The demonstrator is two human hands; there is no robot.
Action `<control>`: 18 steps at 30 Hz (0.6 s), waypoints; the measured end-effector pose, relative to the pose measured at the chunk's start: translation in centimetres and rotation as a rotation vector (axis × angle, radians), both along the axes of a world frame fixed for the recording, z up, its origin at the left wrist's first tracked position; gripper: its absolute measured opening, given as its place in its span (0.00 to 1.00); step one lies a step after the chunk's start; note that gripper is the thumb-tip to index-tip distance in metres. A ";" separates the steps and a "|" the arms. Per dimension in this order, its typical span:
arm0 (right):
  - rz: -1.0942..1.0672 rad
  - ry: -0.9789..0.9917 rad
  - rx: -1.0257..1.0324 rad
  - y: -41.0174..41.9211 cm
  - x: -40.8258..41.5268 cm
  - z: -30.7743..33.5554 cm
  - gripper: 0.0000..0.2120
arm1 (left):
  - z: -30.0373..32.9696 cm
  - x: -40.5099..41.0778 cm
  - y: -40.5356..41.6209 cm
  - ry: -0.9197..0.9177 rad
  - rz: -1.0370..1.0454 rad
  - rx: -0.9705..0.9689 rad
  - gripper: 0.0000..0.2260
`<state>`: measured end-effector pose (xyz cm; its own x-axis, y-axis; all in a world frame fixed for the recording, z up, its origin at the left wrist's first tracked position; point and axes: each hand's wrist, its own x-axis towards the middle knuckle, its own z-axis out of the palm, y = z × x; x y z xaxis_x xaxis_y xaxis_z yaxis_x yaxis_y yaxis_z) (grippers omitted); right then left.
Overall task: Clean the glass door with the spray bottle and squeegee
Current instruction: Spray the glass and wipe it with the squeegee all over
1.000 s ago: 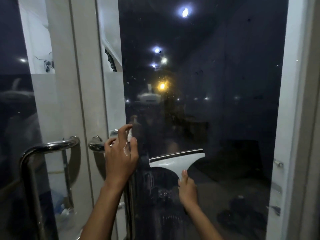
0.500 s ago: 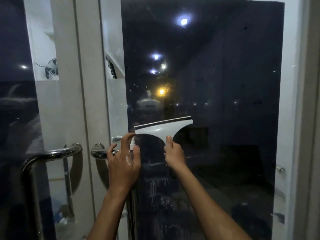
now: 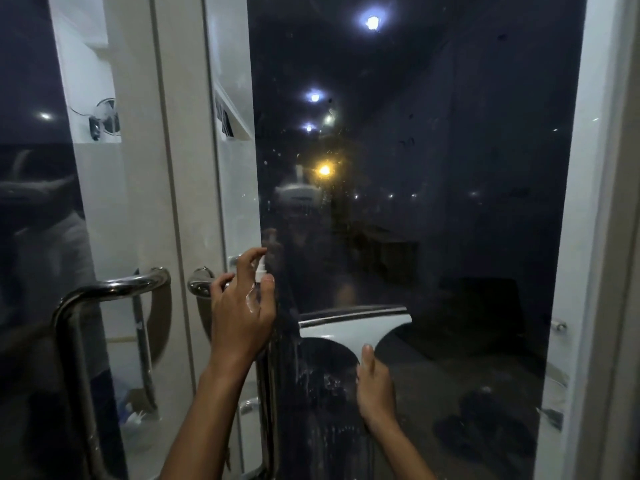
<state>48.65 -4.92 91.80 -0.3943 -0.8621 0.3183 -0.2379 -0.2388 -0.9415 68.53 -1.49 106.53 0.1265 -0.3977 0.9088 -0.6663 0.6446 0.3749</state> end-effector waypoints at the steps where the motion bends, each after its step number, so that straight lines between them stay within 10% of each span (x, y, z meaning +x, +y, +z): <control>1: 0.008 0.046 -0.033 -0.1 0.1 0.7 0.28 | 0.1 0.0 0.2 -0.001 0.001 -0.002 0.16; 7: 0.087 0.356 -0.192 -2.0 2.7 7.4 0.26 | -0.1 0.4 0.9 0.009 0.012 0.011 0.15; 18: 0.034 0.111 0.094 -2.8 3.7 0.2 0.26 | -0.1 0.7 0.7 -0.025 0.025 0.008 0.15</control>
<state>52.35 -7.69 91.98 -0.3314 -0.9024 0.2755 -0.3347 -0.1605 -0.9285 69.24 -0.79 106.42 0.1139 -0.4021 0.9085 -0.6912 0.6248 0.3632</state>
